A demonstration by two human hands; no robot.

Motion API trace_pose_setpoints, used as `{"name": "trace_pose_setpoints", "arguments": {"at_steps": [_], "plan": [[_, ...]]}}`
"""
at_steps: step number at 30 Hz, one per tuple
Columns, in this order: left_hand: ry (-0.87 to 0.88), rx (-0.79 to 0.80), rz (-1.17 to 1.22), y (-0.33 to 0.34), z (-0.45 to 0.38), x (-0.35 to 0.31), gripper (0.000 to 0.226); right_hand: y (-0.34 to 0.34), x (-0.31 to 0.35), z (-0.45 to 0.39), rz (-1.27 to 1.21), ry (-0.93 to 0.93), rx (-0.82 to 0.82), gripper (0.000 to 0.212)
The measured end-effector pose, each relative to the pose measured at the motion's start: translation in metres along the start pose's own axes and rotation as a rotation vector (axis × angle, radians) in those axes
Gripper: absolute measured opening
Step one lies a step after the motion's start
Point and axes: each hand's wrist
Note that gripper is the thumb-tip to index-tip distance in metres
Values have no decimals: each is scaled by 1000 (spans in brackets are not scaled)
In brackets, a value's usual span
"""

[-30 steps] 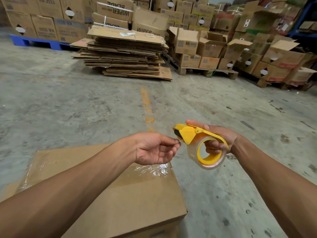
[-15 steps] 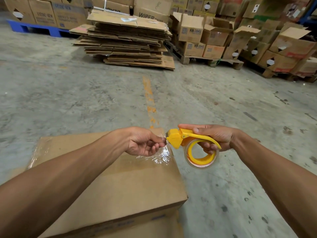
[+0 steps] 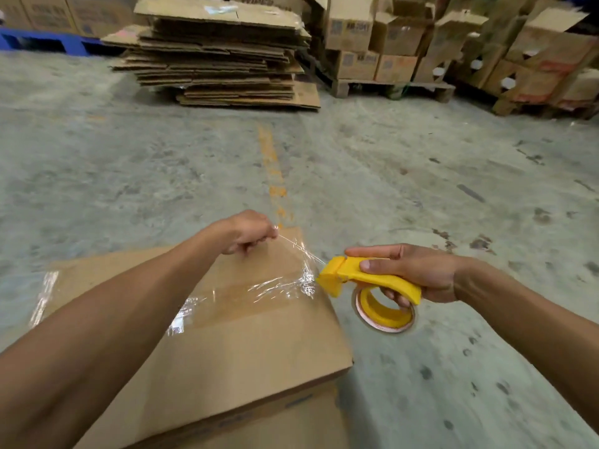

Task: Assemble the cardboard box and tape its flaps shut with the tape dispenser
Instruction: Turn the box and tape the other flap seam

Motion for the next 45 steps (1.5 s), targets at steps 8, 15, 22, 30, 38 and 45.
{"name": "trace_pose_setpoints", "arguments": {"at_steps": [8, 15, 22, 30, 38, 45], "plan": [[230, -17, -416, 25, -73, -40, 19, 58, -10, -14, -172, -184, -317, 46], [161, 2, -399, 14, -97, -32, 16, 72, -6, -47, -292, -183, -342, 51], [170, -52, -226, 21, -105, -22, 21, 75, -5, -57, -320, -161, -360, 51], [162, -26, -179, 25, -108, -16, 16, 77, -6, -54, -309, -119, -381, 50], [190, -61, -28, 24, -111, -10, 19, 77, -6, -53, -348, -120, -371, 49], [273, -123, 35, 26, -114, -8, 15, 81, -1, -47, -272, -147, -433, 49]]}}
Point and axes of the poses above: each hand's wrist, its own z-axis away from the middle knuckle, its own y-axis out of the palm, x = y × z, and after that the axes turned 2 degrees about x, right-handed
